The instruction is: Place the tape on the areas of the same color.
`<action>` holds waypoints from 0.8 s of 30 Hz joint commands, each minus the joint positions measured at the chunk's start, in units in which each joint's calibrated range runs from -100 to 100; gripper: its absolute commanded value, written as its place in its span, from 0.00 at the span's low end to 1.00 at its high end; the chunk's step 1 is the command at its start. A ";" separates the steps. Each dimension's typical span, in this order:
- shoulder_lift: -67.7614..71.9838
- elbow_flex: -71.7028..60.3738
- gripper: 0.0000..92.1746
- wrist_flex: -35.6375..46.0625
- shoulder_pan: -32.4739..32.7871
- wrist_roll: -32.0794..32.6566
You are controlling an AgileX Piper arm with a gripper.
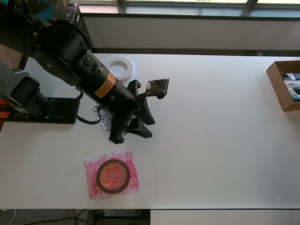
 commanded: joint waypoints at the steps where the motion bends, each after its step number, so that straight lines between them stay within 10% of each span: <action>1: -2.03 -0.44 0.44 -0.34 10.33 0.05; 19: -9.14 0.56 0.43 -0.34 22.17 -0.52; 24: -9.42 0.47 0.27 -0.34 21.69 -0.52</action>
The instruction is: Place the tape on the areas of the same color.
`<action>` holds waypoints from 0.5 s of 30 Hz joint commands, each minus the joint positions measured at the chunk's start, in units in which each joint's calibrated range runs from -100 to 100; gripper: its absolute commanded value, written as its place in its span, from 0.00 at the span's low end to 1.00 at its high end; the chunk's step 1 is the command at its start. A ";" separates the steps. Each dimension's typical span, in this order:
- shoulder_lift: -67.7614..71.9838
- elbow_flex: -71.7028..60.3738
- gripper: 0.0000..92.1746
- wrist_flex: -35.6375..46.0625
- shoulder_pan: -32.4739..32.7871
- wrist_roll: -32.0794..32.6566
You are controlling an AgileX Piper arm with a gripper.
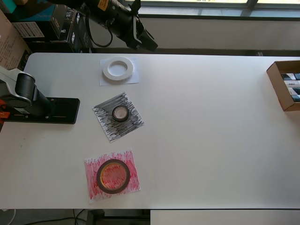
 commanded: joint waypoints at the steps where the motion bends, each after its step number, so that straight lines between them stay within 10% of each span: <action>1: -0.43 -0.52 0.23 -0.19 -0.75 0.32; 7: -6.14 0.57 0.03 -0.19 0.20 0.32; 15: -12.97 6.38 0.01 -0.53 1.30 0.32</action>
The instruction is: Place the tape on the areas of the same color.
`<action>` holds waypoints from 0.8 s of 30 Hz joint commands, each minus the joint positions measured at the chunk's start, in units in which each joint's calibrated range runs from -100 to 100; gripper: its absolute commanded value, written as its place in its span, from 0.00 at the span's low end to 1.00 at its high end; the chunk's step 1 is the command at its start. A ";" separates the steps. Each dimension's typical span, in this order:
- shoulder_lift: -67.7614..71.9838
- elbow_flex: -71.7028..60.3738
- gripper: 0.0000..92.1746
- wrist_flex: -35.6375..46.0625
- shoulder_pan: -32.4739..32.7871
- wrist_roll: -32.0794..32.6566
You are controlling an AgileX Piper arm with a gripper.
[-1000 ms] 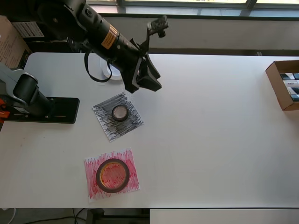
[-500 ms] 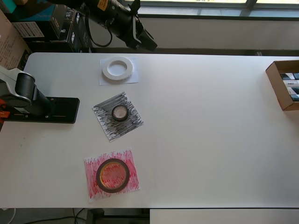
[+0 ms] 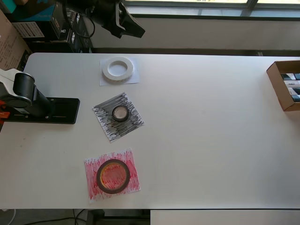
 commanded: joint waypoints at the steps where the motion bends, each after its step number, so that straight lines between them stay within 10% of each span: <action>1: -3.99 3.12 0.01 -0.92 -0.34 0.24; 24: -24.48 17.02 0.01 -0.33 -4.52 0.15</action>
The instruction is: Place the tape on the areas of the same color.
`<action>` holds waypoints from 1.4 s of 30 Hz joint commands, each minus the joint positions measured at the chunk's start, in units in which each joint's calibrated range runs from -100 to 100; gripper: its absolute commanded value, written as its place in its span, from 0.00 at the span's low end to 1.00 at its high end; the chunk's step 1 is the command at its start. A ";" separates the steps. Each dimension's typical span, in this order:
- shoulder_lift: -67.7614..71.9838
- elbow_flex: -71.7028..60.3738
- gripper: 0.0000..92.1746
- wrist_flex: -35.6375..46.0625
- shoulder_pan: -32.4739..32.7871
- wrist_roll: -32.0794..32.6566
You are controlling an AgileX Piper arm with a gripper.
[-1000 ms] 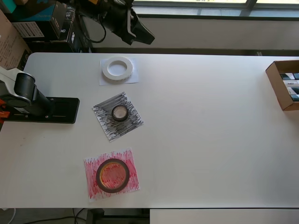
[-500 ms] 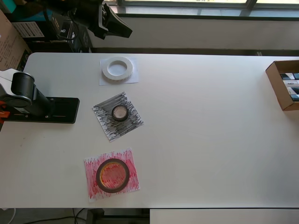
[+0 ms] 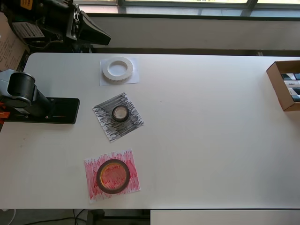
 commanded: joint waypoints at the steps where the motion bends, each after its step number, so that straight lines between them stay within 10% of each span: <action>1: -3.10 2.31 0.01 -0.42 -1.36 -0.42; 31: -25.08 16.30 0.01 -1.53 -1.83 -5.82; 42: -36.87 29.11 0.01 -13.58 -1.28 -9.18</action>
